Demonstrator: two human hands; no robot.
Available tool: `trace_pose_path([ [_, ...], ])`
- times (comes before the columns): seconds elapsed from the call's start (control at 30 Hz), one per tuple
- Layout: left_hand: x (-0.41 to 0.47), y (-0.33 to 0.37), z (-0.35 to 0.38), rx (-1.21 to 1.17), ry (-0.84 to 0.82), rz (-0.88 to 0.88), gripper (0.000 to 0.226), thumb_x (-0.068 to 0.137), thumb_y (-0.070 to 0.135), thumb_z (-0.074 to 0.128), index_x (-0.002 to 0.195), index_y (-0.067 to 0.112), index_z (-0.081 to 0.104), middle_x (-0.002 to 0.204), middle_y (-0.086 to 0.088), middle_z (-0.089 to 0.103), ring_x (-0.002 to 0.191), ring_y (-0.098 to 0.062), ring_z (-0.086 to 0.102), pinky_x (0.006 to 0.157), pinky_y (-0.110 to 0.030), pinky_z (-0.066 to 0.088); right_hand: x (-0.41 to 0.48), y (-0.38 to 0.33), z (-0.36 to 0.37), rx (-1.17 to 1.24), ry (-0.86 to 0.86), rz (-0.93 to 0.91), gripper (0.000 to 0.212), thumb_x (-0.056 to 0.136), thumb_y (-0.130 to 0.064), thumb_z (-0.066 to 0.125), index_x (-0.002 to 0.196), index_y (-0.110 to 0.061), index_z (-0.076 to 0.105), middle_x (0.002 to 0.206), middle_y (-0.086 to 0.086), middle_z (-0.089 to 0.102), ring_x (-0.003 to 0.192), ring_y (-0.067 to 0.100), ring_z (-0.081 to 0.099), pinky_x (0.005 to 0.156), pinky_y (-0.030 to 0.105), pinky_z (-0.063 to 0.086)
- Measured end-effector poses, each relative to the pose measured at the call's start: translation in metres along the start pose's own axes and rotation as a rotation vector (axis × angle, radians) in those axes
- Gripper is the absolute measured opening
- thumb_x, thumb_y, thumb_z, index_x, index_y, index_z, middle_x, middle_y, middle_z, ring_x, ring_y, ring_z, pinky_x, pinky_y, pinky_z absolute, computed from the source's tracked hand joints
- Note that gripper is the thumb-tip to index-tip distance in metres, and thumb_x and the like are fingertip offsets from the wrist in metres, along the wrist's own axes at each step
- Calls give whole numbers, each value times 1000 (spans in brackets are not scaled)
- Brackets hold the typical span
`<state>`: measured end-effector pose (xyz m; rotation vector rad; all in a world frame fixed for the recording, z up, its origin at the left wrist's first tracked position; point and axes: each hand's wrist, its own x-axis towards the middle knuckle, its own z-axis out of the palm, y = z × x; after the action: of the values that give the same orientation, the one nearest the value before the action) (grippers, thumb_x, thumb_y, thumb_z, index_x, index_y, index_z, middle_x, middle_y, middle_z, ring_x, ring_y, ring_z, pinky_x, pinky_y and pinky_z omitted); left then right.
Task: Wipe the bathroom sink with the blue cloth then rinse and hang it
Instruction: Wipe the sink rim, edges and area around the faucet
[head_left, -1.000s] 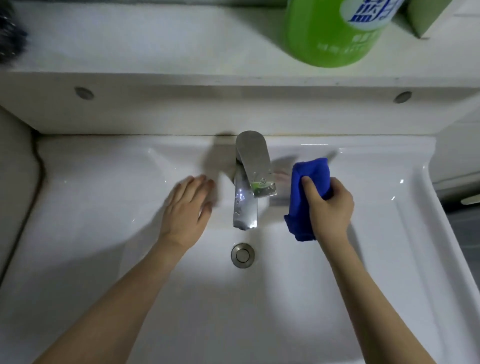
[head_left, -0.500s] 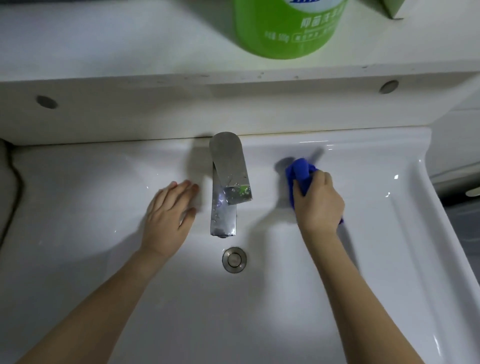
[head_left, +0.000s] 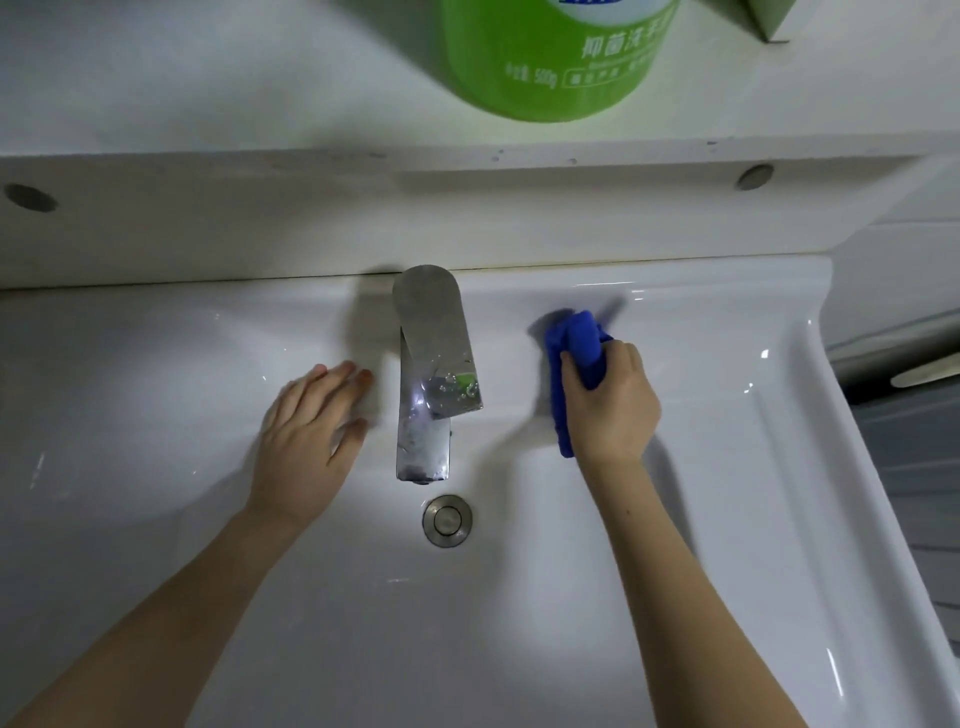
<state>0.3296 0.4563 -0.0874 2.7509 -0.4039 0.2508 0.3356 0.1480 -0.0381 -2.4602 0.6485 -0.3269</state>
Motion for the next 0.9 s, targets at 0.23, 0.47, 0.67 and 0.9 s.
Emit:
trace_pose_path([
  [0.23, -1, 1, 1, 1, 54, 8, 46, 95, 34, 48, 138, 20, 54, 143, -2, 55, 135, -30, 46, 111, -48, 37, 18, 2, -9, 89, 164, -65, 18, 87, -23, 64, 86, -6, 58, 91, 6, 62, 70, 29, 59, 61, 38, 48],
  [0.47, -1, 0, 2, 16, 51, -3, 47, 94, 33, 48, 139, 22, 53, 144, 0, 54, 137, -27, 43, 114, -42, 31, 13, -8, 9, -104, 54, -116, 19, 90, -22, 60, 83, -4, 60, 88, 9, 62, 62, 34, 55, 54, 32, 38],
  [0.67, 0, 5, -2, 12, 41, -10, 47, 94, 35, 45, 138, 21, 54, 144, -1, 54, 136, -28, 43, 113, -44, 33, -28, -59, 32, 231, -279, -74, 20, 85, -37, 61, 83, -17, 60, 80, 2, 65, 70, 26, 61, 60, 33, 47],
  [0.9, 0, 2, -2, 19, 17, -11, 46, 95, 37, 46, 138, 23, 54, 144, 1, 53, 136, -29, 43, 110, -46, 36, 2, 3, -13, 18, -63, 44, 21, 89, -36, 57, 86, -15, 54, 89, -1, 62, 73, 23, 60, 65, 37, 48],
])
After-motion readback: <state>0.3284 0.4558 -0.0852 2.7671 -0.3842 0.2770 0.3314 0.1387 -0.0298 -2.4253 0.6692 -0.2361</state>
